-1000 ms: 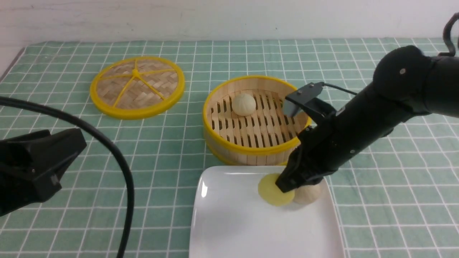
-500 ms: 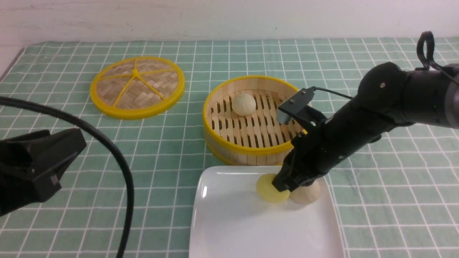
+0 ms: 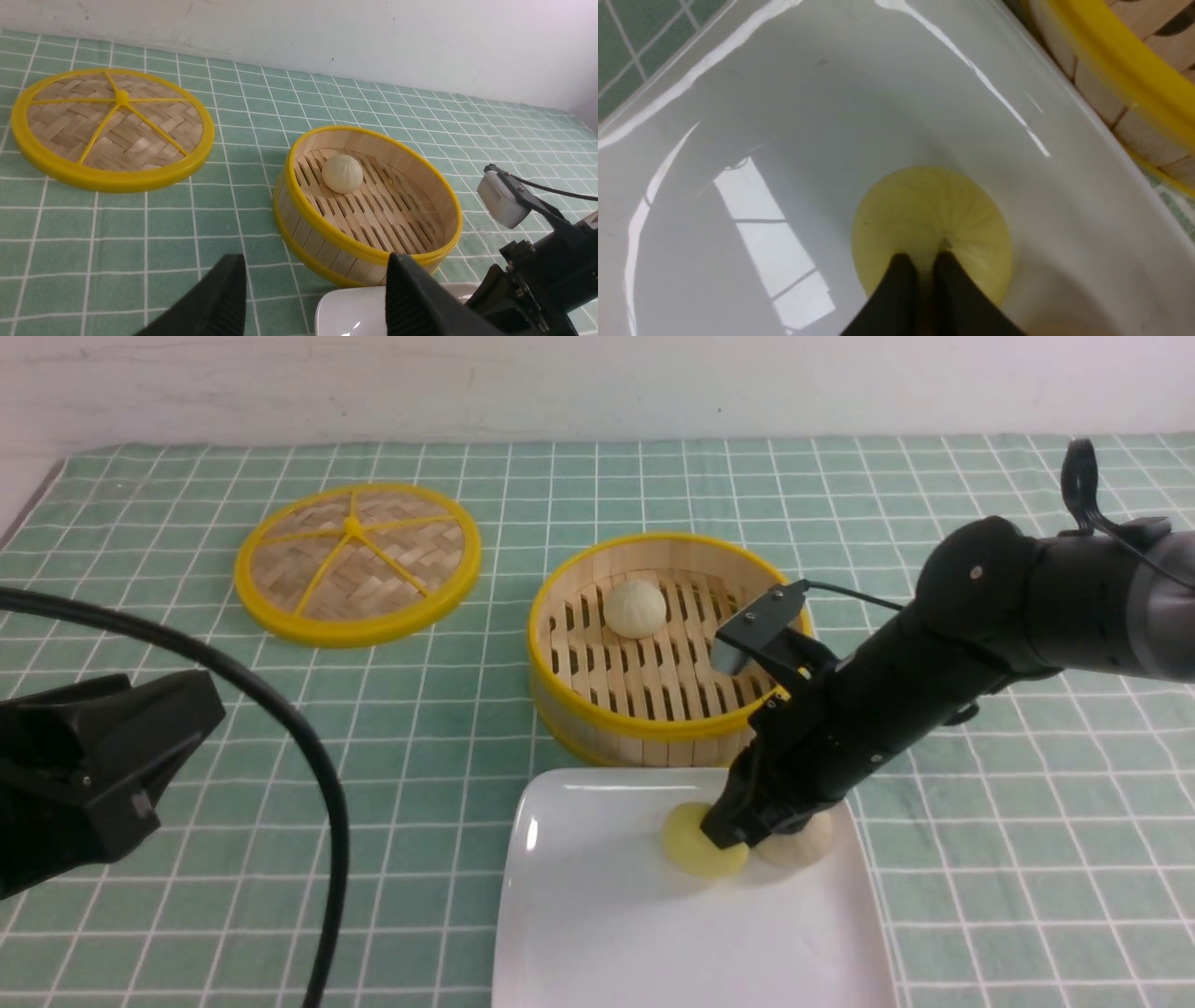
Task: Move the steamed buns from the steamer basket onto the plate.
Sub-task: Use the left arm to grab the steamed stuffed bun that is closest to it
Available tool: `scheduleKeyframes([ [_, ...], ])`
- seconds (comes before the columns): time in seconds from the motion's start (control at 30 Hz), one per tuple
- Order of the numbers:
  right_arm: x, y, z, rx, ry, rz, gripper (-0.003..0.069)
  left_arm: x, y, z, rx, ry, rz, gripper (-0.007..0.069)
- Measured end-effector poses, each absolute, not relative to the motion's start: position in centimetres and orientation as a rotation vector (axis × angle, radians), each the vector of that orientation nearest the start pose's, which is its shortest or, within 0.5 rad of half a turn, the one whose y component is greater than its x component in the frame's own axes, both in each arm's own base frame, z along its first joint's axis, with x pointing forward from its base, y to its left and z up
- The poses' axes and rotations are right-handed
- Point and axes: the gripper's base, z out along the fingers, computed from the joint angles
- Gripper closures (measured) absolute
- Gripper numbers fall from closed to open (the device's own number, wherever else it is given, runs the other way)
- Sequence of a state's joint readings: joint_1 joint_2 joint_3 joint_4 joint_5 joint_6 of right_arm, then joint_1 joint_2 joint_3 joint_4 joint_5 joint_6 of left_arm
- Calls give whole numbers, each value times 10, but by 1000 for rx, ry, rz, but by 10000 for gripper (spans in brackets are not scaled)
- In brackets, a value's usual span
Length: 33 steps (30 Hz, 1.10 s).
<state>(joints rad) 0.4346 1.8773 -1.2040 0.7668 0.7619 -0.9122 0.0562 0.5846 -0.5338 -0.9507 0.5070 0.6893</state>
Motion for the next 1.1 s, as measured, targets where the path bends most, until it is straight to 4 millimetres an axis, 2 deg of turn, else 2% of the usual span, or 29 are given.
scheduleKeyframes([
  [0.13,321,196,187,-1092,2469,712,389,118,-29,319,52,1849,-472,204],
  [0.23,322,196,193,-1075,2440,691,172,118,-29,319,52,1849,-472,204],
  [0.27,322,195,195,-1071,2433,686,160,118,-29,319,52,1849,-472,204],
  [0.33,322,193,214,-1037,2364,645,43,118,-29,319,51,1849,-473,204],
  [0.37,322,192,221,-1027,2342,634,21,118,-30,319,51,1849,-476,204],
  [0.4,321,191,235,-1006,2292,611,4,118,-30,319,49,1853,-486,204],
  [0.43,320,190,241,-1001,2275,606,-1,119,-30,319,48,1855,-491,204],
  [0.47,316,186,266,-959,2188,569,-6,120,-31,318,42,1867,-515,204],
  [0.53,309,180,295,-915,2093,534,1,123,-33,315,36,1889,-547,204],
  [0.67,272,156,374,-839,1836,448,64,136,-37,305,77,1970,-603,204],
  [0.7,272,156,374,-838,1836,447,68,136,-37,305,82,1974,-604,204],
  [0.73,251,143,401,-811,1755,423,90,143,-39,301,125,1991,-610,204],
  [0.8,226,128,425,-776,1697,408,109,156,-41,300,161,1990,-644,204],
  [0.97,191,108,442,-771,1722,390,119,187,-46,303,248,1927,-701,204],
  [1.1,182,102,439,-770,1808,370,120,214,-50,301,347,1888,-758,204],
])
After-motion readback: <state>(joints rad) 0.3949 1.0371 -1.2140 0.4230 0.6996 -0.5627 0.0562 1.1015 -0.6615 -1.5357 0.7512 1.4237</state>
